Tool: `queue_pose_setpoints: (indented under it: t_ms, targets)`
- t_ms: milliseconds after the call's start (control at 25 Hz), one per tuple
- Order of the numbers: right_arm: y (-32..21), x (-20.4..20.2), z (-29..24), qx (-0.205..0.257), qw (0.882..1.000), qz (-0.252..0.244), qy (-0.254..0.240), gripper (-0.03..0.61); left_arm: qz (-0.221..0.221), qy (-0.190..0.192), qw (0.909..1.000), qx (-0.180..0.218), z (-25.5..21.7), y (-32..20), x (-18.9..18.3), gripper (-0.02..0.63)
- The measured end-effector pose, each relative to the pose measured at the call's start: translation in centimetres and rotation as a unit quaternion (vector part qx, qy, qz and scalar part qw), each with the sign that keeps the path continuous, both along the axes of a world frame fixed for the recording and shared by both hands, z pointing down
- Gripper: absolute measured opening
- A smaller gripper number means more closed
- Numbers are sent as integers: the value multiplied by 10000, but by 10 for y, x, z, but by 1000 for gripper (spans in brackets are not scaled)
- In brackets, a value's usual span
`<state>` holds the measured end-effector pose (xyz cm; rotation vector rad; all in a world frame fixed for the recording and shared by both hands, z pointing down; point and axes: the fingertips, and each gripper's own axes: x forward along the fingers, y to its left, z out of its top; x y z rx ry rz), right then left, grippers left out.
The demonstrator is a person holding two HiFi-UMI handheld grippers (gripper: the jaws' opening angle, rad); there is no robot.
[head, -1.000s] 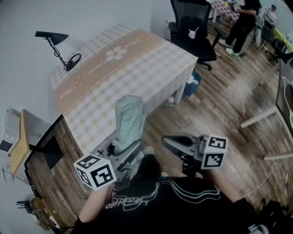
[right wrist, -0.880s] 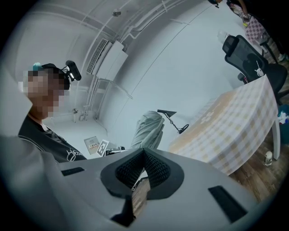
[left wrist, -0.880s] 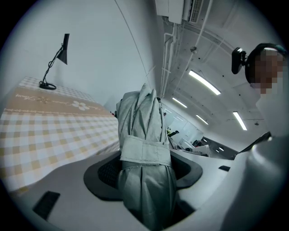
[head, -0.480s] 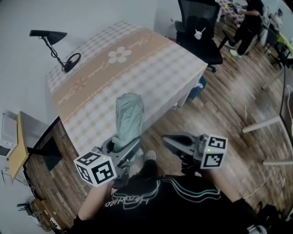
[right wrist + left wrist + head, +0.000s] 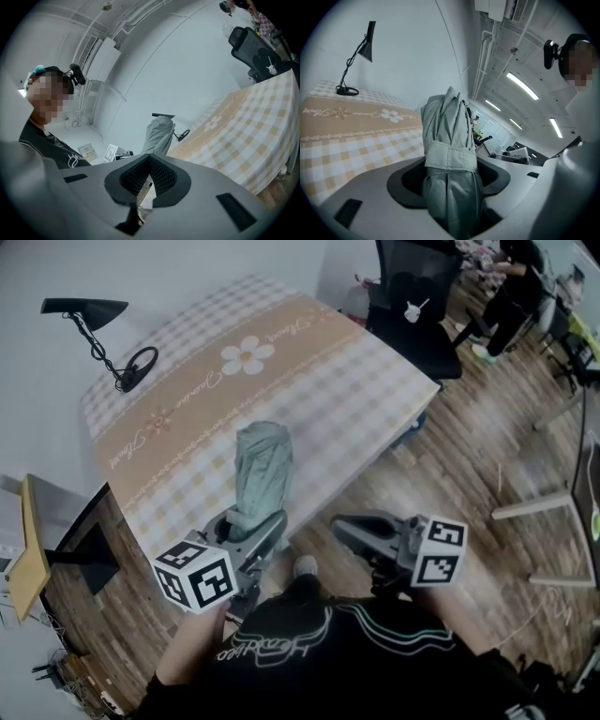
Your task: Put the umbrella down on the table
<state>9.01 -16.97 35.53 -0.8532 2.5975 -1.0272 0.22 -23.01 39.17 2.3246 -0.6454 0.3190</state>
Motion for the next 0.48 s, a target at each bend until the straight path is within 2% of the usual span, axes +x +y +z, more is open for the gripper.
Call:
queue_pose_setpoints:
  t_ms: [480]
  targets:
    - [-66,-10,18,-307,9994,84,170,12,-44,-436,9990,15,40,-84,-14,267]
